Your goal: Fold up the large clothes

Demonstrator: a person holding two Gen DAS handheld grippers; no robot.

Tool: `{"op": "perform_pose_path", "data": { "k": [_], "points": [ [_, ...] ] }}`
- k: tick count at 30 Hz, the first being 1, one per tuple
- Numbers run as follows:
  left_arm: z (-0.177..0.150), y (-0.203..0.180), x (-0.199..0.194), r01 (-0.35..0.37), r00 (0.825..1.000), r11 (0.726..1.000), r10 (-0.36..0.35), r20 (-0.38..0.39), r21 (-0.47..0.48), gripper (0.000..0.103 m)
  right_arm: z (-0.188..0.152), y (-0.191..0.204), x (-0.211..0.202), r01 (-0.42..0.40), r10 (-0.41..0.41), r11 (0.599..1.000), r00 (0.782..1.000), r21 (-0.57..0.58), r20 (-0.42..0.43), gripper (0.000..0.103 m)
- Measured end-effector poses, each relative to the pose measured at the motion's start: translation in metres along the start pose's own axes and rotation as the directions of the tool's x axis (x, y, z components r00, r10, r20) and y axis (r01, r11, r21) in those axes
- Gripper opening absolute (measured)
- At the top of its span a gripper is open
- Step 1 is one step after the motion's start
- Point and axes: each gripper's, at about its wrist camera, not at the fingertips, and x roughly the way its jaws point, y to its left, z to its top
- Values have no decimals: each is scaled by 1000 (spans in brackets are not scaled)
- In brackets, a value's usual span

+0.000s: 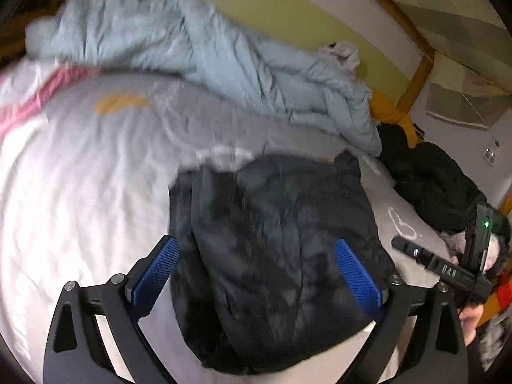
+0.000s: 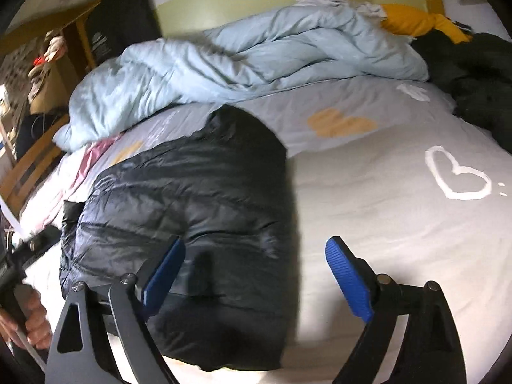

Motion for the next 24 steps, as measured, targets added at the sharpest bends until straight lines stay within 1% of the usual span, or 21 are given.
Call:
{"op": "perform_pose_path", "data": {
  "k": [2,4,5,6,7,8,10,12,14,15,16,17,18,19,20,21,23,24],
  "points": [
    [-5,11,16,-22,997,997,17,-74,-70,98,2,-13,2,-13,14,999,1000,47,-22,91],
    [-12,31,32,19,989,980,-48,-141,-200,100,1,-28,8,-61,68,991,996,123,-56,91],
    [-16,42,40,50,981,958,-100,-166,-281,101,0,-32,12,-86,97,986,993,145,-70,91],
    [-21,52,49,91,967,926,-170,-189,-367,101,-2,-37,20,-123,140,977,986,172,-94,91],
    [-25,57,54,119,957,903,-215,-196,-412,102,-4,-38,25,-137,159,973,982,184,-105,91],
    [-26,56,53,124,958,906,-216,-190,-405,103,-6,-40,30,-156,180,969,977,194,-116,91],
    [-25,49,54,132,957,923,-214,-196,-361,103,-10,-38,41,-211,238,958,963,195,-128,91],
    [-28,42,59,150,953,930,-226,-202,-335,103,-12,-34,53,-284,315,937,939,202,-141,91],
    [-29,38,62,138,957,942,-207,-203,-307,103,-15,-30,66,-330,369,916,916,228,-155,91],
    [-29,37,61,133,960,944,-199,-198,-302,98,-18,-30,72,-342,387,905,909,253,-156,91],
    [-29,36,61,135,962,943,-198,-187,-305,90,-20,-30,76,-347,397,898,905,270,-155,87],
    [-30,36,60,145,961,937,-210,-180,-318,80,-20,-29,75,-352,399,897,905,268,-149,75],
    [-30,36,59,144,962,934,-209,-174,-327,72,-20,-27,71,-346,387,904,912,252,-135,70],
    [-31,34,58,143,965,937,-204,-166,-319,68,-20,-25,66,-341,375,912,919,229,-125,61],
    [-30,31,55,140,969,945,-193,-157,-295,60,-19,-22,60,-338,364,920,924,196,-114,56],
    [-30,27,52,135,973,953,-179,-146,-271,52,-19,-18,54,-330,349,929,932,164,-102,55],
    [-27,13,43,119,982,972,-145,-118,-203,45,-19,-12,43,-314,327,941,941,128,-89,52],
    [-26,5,37,109,987,981,-126,-101,-159,44,-20,-10,36,-307,317,945,945,118,-80,52]
  ]
}}
